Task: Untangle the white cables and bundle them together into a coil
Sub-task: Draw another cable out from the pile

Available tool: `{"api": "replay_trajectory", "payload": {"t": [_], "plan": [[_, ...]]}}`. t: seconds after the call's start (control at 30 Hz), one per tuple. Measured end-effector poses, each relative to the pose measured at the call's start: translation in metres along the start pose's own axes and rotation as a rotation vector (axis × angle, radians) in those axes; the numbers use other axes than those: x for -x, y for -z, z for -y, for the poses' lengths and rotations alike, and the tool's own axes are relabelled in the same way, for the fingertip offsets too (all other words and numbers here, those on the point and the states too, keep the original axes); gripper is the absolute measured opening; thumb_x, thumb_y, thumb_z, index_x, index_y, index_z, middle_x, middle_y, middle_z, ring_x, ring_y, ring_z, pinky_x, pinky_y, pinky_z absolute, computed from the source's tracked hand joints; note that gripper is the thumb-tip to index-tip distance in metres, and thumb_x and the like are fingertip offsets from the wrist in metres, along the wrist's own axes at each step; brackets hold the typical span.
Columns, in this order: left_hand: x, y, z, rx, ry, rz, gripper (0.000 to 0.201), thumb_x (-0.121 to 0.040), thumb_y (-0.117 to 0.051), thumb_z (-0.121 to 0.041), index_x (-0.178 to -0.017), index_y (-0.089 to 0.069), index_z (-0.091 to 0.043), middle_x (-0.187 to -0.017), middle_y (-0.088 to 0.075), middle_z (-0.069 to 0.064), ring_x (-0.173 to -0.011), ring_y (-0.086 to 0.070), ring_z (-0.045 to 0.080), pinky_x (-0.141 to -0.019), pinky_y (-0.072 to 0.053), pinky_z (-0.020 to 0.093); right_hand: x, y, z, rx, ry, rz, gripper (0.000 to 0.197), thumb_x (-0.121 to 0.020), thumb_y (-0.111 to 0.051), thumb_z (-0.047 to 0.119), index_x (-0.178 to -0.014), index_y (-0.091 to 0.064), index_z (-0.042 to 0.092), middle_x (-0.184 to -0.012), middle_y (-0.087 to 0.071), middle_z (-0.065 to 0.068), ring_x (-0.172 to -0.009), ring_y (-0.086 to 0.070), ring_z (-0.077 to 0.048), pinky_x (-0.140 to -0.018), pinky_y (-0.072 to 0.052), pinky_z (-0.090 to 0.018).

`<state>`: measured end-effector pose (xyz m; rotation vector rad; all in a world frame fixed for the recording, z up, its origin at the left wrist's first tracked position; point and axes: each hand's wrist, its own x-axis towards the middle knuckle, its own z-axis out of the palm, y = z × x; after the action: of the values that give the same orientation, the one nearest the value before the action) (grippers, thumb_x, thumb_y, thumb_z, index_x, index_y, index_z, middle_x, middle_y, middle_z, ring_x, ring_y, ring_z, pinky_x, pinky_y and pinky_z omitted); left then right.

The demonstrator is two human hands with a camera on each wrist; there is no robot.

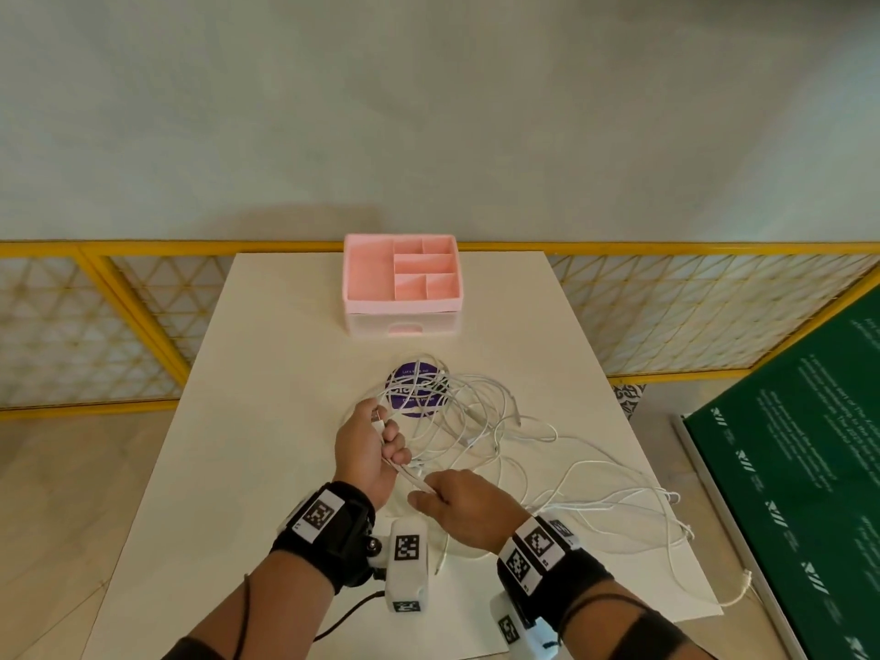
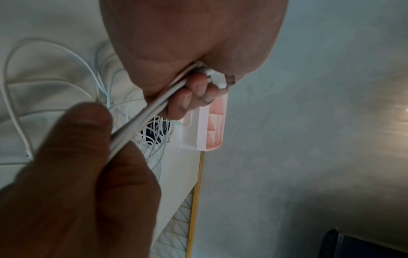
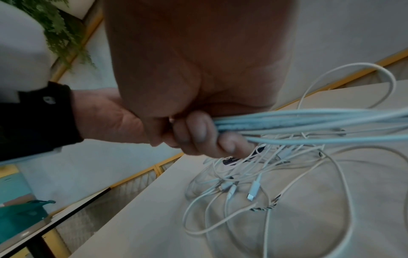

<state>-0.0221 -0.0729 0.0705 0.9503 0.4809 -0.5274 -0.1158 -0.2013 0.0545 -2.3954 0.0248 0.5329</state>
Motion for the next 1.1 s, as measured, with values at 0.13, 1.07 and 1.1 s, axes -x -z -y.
{"api": "replay_trajectory", "payload": {"t": [0.13, 1.07, 1.1], "plan": [[-0.001, -0.002, 0.000, 0.073, 0.030, -0.009, 0.022, -0.090, -0.042, -0.015, -0.068, -0.043, -0.015, -0.053, -0.039, 0.001, -0.038, -0.029, 0.013, -0.042, -0.027, 0.023, 0.002, -0.004, 0.004, -0.134, 0.065, -0.061, 0.040, -0.100, -0.043, 0.055, -0.079, -0.048, 0.022, -0.074, -0.057, 0.004, -0.068, -0.053, -0.013, -0.068, -0.042, -0.032], [-0.011, 0.050, -0.029, 0.045, -0.119, -0.067, 0.043, -0.101, -0.048, -0.051, -0.070, -0.039, -0.022, -0.051, -0.025, -0.007, -0.037, -0.022, 0.009, -0.038, -0.024, 0.020, 0.069, 0.020, -0.167, 0.353, -0.500, -0.077, 0.034, -0.096, -0.043, 0.062, -0.086, -0.057, 0.032, -0.102, -0.070, 0.003, -0.101, -0.065, -0.022, -0.084, -0.049, -0.033], [-0.011, 0.052, -0.031, 0.046, -0.115, -0.065, 0.044, -0.101, -0.048, -0.051, -0.070, -0.039, -0.022, -0.050, -0.025, -0.008, -0.037, -0.022, 0.008, -0.037, -0.023, 0.020, 0.077, 0.024, -0.180, 0.349, -0.541, -0.102, 0.033, -0.097, -0.042, 0.061, -0.086, -0.058, 0.033, -0.099, -0.070, 0.005, -0.097, -0.066, -0.020, -0.084, -0.050, -0.033]]}}
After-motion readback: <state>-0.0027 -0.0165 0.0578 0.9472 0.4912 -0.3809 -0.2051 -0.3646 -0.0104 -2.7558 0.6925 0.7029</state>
